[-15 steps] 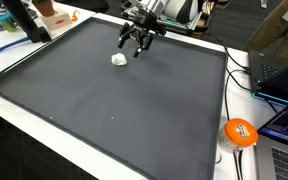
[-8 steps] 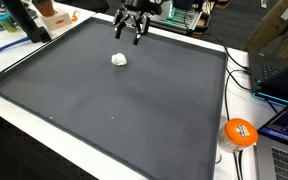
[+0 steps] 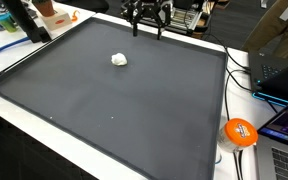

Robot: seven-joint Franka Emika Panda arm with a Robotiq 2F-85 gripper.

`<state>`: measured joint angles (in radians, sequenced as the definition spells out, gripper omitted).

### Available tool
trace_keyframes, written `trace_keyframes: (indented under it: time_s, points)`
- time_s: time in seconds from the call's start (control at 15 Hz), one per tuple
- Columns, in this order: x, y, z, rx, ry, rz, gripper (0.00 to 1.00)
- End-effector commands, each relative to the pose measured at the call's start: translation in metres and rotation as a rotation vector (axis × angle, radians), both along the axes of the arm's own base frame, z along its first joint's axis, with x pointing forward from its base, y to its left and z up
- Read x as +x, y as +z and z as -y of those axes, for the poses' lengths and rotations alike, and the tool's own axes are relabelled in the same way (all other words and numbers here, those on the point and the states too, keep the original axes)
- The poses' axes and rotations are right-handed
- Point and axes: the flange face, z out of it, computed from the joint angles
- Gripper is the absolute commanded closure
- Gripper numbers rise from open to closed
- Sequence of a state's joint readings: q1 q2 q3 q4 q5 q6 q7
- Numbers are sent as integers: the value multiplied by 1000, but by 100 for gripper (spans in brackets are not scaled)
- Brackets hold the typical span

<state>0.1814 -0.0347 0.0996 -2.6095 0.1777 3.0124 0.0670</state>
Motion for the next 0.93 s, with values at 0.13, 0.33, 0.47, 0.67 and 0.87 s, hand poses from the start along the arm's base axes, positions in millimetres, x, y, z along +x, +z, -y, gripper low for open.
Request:
trace_keyframes:
  time_s: [0.13,0.33,0.47,0.67,0.87]
  points:
    - [12,14,-11,22,30,-21,0]
    - [6,20,5,-9,-15,-37,0]
    - [4,30,15,-35,-19,-107,0]
    - [0,51,25,-20,-6,-227,0]
    - [0,83,35,-14,-33,-316,0]
